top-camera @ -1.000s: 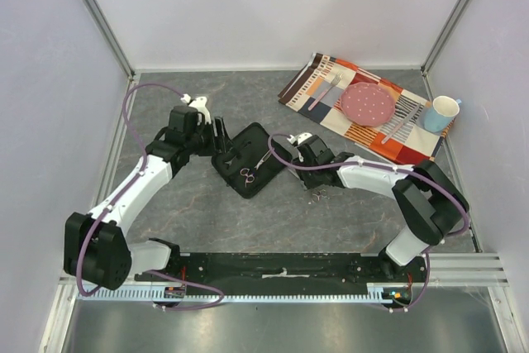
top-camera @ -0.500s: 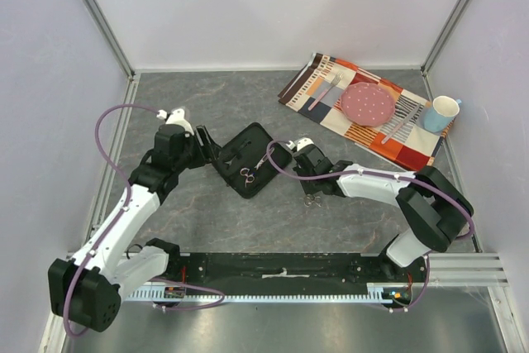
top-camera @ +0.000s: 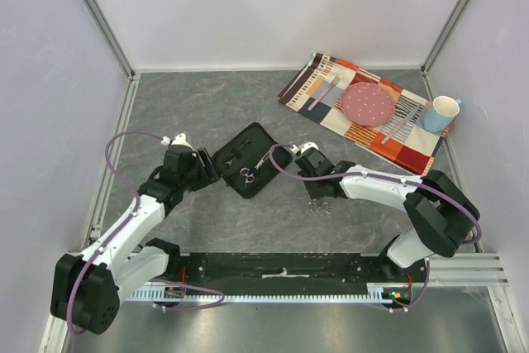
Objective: Sort the hair-cutting tools
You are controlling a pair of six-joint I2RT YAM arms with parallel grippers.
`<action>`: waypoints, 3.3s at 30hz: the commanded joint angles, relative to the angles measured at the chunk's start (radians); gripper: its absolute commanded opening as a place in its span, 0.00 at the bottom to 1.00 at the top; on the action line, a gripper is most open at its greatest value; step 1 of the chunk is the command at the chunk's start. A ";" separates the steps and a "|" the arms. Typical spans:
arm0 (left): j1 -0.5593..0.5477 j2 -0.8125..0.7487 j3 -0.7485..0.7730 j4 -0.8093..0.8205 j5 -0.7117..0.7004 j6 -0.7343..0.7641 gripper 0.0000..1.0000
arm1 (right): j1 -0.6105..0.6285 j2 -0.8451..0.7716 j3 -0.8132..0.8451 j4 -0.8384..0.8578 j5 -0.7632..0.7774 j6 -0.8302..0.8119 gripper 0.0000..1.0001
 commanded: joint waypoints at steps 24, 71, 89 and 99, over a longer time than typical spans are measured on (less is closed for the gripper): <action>-0.018 0.551 0.056 0.829 0.153 0.162 0.62 | 0.013 -0.192 0.068 -0.199 -0.081 -0.103 0.00; -0.179 0.211 0.084 0.241 0.080 -0.009 0.57 | 0.025 0.239 0.499 -0.450 0.068 -0.485 0.00; -0.179 0.140 0.019 0.234 0.056 -0.002 0.57 | 0.030 0.302 0.467 -0.443 -0.119 -0.502 0.00; -0.179 0.139 0.007 0.232 0.047 -0.002 0.57 | 0.071 0.340 0.486 -0.407 -0.177 -0.513 0.00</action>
